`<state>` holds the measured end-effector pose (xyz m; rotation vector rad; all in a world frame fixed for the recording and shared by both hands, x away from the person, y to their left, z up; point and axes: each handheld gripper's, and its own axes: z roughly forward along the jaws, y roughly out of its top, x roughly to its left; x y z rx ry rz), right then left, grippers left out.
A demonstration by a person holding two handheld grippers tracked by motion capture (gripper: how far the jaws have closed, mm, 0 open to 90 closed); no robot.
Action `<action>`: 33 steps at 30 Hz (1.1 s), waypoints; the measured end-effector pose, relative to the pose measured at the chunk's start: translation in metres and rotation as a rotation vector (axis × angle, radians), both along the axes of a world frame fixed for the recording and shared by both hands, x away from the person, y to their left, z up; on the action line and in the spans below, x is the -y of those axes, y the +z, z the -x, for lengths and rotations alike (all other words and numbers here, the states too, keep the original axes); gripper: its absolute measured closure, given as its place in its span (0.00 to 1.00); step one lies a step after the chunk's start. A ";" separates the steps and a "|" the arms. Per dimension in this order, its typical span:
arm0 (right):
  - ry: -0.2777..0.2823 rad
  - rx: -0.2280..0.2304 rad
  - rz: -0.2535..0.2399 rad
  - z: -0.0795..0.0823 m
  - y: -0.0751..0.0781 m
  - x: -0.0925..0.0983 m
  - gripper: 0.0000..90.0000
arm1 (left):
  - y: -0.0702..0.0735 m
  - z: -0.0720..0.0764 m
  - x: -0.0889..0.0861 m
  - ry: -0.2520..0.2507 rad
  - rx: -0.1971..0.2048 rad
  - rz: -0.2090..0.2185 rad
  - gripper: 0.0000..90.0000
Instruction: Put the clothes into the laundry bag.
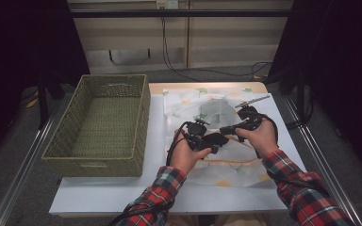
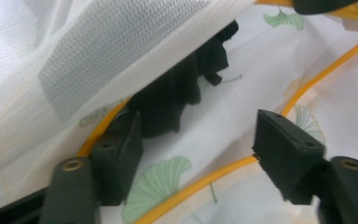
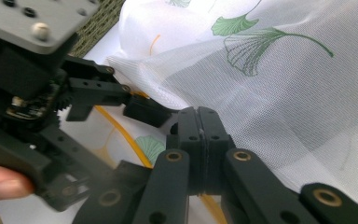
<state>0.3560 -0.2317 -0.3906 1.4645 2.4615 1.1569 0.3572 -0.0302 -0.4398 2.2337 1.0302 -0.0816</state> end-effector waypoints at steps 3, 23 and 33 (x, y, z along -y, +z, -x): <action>0.005 0.002 0.001 0.000 -0.001 0.000 1.00 | 0.002 0.005 -0.002 -0.018 -0.007 -0.003 0.26; 0.023 -0.001 0.003 0.004 -0.002 -0.001 1.00 | 0.009 0.021 -0.025 -0.092 0.018 -0.039 0.10; 0.027 -0.001 0.004 0.004 -0.006 -0.002 1.00 | 0.013 0.026 -0.039 -0.081 0.023 -0.052 0.08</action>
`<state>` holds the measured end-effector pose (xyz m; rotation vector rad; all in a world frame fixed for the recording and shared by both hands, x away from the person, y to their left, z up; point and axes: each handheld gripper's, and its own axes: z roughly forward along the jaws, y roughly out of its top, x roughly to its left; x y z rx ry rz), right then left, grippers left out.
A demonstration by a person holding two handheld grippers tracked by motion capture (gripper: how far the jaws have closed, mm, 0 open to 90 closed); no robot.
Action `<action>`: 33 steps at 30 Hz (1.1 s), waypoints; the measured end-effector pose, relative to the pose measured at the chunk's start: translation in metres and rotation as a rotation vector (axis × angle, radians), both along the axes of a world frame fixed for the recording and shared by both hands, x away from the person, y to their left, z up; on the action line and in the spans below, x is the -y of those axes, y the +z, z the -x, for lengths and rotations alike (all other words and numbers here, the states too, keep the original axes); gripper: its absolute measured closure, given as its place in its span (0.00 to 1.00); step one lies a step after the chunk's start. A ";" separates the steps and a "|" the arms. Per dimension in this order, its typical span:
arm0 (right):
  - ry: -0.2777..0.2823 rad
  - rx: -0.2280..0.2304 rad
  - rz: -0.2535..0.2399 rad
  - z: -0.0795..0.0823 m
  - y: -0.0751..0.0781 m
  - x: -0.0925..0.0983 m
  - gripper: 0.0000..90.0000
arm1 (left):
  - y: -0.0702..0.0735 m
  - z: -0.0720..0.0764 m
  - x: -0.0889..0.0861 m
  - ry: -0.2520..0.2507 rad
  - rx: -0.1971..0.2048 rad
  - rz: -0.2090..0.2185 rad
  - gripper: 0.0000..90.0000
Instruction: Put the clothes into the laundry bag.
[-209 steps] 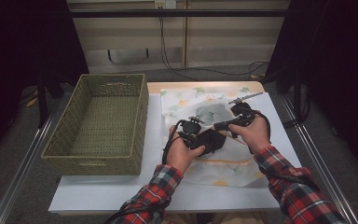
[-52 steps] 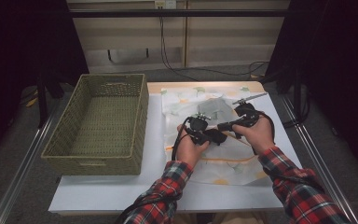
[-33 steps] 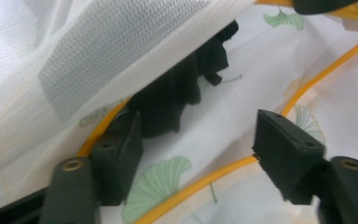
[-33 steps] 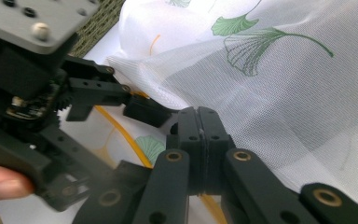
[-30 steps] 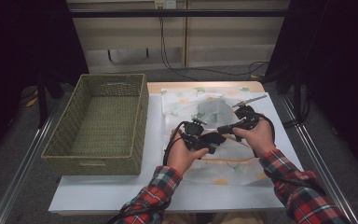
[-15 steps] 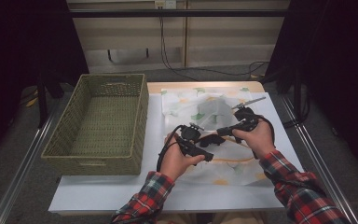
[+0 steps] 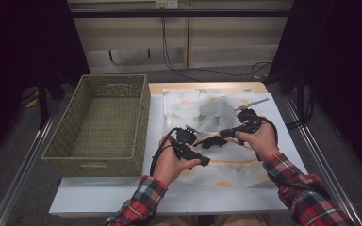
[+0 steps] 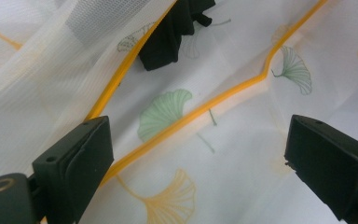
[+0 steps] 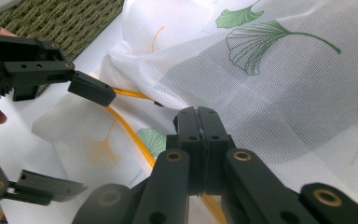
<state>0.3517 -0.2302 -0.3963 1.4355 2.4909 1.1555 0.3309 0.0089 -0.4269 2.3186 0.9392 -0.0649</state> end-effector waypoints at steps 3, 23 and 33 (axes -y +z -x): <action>0.009 -0.003 0.003 0.000 -0.001 -0.001 1.00 | 0.000 0.001 -0.006 0.000 0.000 -0.015 0.07; 0.050 -0.009 -0.014 0.011 -0.011 0.001 1.00 | 0.000 -0.002 -0.031 0.102 0.026 -0.022 0.05; 0.056 -0.013 -0.024 0.017 -0.018 0.008 1.00 | -0.003 -0.004 -0.038 0.132 0.024 -0.031 0.05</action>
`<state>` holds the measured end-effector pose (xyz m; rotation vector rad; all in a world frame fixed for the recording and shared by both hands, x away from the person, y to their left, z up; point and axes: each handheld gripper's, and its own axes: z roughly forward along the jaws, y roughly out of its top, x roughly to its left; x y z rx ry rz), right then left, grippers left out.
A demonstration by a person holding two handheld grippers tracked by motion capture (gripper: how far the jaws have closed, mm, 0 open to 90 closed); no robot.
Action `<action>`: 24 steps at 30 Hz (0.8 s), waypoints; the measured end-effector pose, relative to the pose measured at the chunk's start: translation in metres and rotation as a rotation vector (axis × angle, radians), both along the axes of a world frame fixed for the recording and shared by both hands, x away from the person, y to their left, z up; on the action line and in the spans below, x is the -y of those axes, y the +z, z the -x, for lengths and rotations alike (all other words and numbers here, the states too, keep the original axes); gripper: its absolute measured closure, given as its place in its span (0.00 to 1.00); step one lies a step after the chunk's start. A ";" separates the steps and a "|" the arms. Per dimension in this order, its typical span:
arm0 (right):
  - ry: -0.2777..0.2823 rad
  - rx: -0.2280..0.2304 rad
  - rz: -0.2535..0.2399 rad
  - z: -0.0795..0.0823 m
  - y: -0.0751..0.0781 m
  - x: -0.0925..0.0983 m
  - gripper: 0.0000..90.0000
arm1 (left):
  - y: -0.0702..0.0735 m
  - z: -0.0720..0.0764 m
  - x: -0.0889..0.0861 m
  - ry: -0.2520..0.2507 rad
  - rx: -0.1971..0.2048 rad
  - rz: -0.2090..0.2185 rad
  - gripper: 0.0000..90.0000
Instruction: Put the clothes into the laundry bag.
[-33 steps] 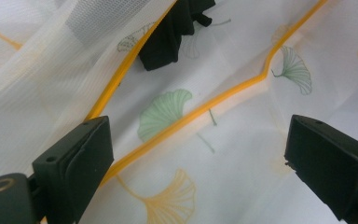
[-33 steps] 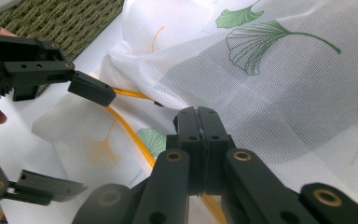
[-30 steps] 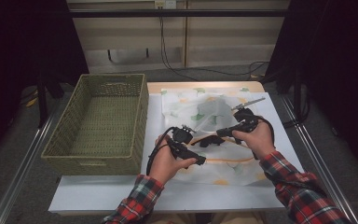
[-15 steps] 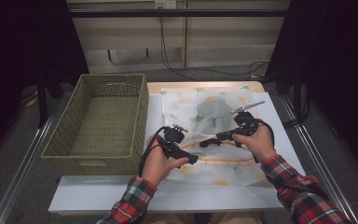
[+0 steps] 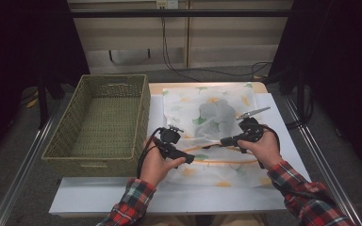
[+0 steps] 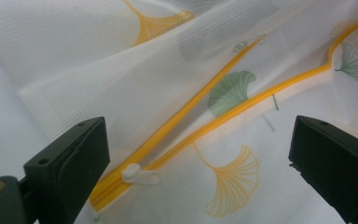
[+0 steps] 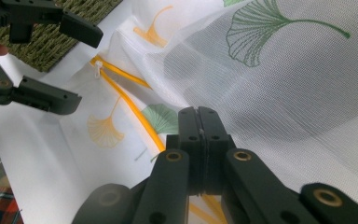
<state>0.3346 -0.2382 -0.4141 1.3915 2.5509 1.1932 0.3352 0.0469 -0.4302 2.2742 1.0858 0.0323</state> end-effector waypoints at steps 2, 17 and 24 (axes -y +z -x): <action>-0.001 -0.004 0.007 0.002 -0.002 0.001 1.00 | -0.001 -0.001 -0.002 0.011 0.008 0.004 0.05; 0.002 -0.011 -0.008 0.009 -0.016 0.007 1.00 | -0.003 -0.003 -0.006 0.047 0.007 -0.002 0.05; 0.014 -0.012 -0.003 0.013 -0.019 0.007 1.00 | -0.003 -0.004 -0.008 0.060 0.008 0.011 0.05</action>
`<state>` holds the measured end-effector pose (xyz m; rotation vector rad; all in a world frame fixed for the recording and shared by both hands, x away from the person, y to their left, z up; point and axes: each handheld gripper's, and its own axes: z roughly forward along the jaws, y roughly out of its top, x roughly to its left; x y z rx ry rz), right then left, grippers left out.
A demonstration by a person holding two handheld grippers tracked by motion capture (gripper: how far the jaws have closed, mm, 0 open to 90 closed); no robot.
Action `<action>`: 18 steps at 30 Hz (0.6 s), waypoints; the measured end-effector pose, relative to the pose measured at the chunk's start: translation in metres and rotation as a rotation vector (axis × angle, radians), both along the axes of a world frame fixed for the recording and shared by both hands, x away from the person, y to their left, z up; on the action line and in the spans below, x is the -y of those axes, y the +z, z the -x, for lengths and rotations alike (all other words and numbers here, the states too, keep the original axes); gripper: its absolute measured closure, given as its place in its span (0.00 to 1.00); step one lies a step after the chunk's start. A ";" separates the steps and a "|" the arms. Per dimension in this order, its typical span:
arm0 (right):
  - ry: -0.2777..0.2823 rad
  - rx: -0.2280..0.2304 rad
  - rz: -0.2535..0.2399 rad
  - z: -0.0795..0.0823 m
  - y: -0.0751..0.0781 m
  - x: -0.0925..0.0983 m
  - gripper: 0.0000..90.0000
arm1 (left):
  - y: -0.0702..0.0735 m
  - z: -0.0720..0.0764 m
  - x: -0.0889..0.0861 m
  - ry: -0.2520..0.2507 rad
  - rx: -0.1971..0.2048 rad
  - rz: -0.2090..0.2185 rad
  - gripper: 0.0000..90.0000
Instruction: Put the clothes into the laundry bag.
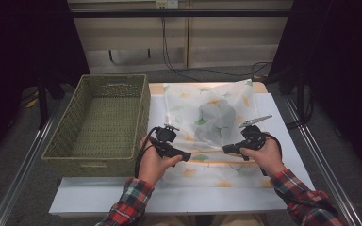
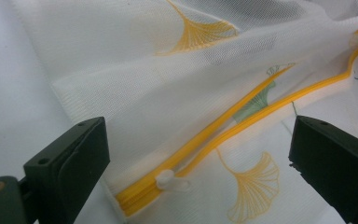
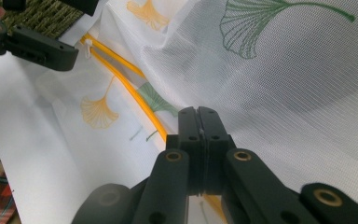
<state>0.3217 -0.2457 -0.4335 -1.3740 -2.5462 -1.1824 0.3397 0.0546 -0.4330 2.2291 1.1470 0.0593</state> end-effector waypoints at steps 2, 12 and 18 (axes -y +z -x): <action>-0.006 -0.001 -0.004 0.001 -0.002 0.000 1.00 | 0.000 0.000 -0.001 0.007 0.001 -0.009 0.05; -0.002 0.001 -0.004 0.004 -0.006 0.002 1.00 | -0.003 -0.003 -0.004 0.025 -0.011 0.001 0.05; -0.010 0.002 -0.013 0.005 -0.007 0.005 1.00 | -0.004 -0.006 -0.007 0.040 -0.016 0.010 0.06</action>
